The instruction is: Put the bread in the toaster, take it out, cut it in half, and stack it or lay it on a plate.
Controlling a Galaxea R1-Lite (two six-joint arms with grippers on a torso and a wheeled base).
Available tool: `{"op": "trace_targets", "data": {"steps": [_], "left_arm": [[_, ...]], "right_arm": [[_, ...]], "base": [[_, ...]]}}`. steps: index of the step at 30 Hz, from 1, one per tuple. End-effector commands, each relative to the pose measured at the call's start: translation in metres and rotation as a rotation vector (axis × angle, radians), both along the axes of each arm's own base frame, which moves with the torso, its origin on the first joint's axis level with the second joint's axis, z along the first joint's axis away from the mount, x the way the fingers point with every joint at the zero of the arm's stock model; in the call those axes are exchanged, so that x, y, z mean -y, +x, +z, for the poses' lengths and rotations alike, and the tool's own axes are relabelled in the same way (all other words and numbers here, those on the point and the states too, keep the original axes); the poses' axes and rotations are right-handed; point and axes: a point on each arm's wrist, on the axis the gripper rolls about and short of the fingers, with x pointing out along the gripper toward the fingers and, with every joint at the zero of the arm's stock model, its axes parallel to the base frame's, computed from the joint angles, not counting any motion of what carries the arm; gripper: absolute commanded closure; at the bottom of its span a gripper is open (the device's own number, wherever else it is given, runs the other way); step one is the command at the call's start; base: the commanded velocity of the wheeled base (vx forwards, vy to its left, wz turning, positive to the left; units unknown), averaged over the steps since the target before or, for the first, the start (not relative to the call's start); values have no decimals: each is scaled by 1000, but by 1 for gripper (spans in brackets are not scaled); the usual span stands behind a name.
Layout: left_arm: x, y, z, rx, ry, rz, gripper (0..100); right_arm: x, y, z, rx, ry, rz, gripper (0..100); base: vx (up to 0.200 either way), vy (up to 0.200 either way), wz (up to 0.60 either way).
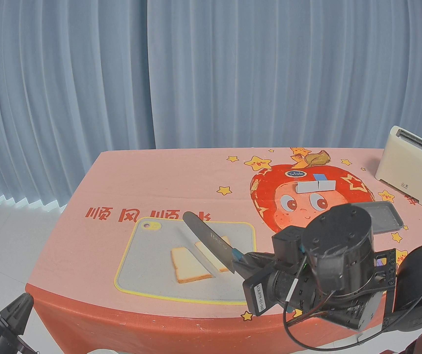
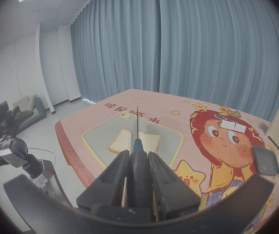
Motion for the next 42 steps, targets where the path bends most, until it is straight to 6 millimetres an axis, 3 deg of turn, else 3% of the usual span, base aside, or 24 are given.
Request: {"op": "trace_targets", "data": {"steps": [1,13,18,22,42], "left_arm": [[1,-24,-21,98,27,66,100],[-6,-24,-32,-26,-130,349,100],[-5,-23,-31,-27,-129,324,100],[-7,-23,-32,-46,-114,166,100],[-7,-28,-33,24,-176,273,100]], "right_arm": [[8,1,12,21,34,-14,100],[14,-1,19,32,56,-18,100],[14,0,19,32,56,-19,100],[14,0,18,32,54,-19,100],[17,5,19,35,54,-43,100]], "base": [[0,0,0],[0,0,0],[0,0,0],[0,0,0],[0,0,0]]}}
